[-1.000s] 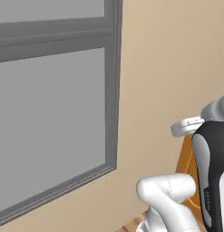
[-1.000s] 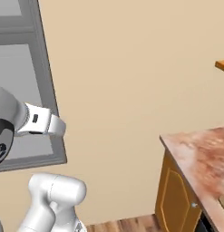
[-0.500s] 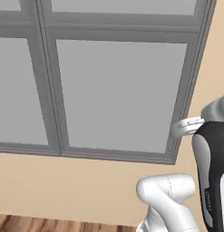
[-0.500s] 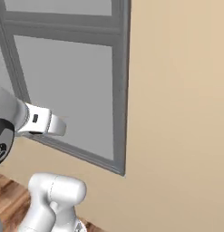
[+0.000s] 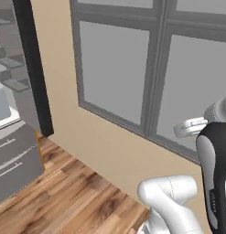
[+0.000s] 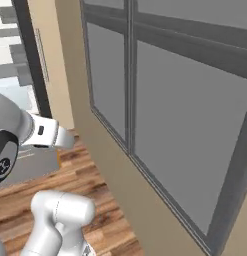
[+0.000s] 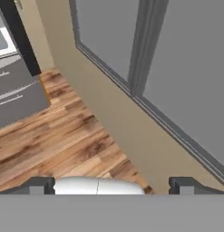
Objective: Retrieve the sausage and cheese from the fridge and place them on the cutting board on the counter.
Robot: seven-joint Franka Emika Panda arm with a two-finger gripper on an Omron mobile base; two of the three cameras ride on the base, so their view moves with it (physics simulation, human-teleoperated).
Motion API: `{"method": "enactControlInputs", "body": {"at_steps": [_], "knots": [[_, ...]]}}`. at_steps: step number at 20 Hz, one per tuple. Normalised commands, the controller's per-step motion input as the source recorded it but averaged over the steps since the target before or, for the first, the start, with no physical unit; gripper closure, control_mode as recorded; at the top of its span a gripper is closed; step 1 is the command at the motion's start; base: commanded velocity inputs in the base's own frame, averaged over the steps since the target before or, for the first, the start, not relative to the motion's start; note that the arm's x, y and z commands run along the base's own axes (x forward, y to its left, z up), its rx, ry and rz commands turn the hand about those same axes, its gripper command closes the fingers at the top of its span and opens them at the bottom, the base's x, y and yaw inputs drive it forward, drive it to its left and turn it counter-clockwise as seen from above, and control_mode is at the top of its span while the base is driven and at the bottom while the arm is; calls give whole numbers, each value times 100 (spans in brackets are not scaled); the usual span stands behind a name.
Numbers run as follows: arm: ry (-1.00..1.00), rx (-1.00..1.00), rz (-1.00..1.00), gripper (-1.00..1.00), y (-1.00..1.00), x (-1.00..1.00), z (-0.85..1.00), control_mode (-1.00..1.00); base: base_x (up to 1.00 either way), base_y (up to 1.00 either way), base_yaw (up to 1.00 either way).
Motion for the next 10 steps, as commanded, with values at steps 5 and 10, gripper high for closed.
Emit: {"method": "enactControlInputs", "body": {"at_steps": [5,10], "knots": [[0,0,0,-100,0,0,0,100,-3,85,84],[0,0,0,-100,0,0,0,100,19,65,68]]}}
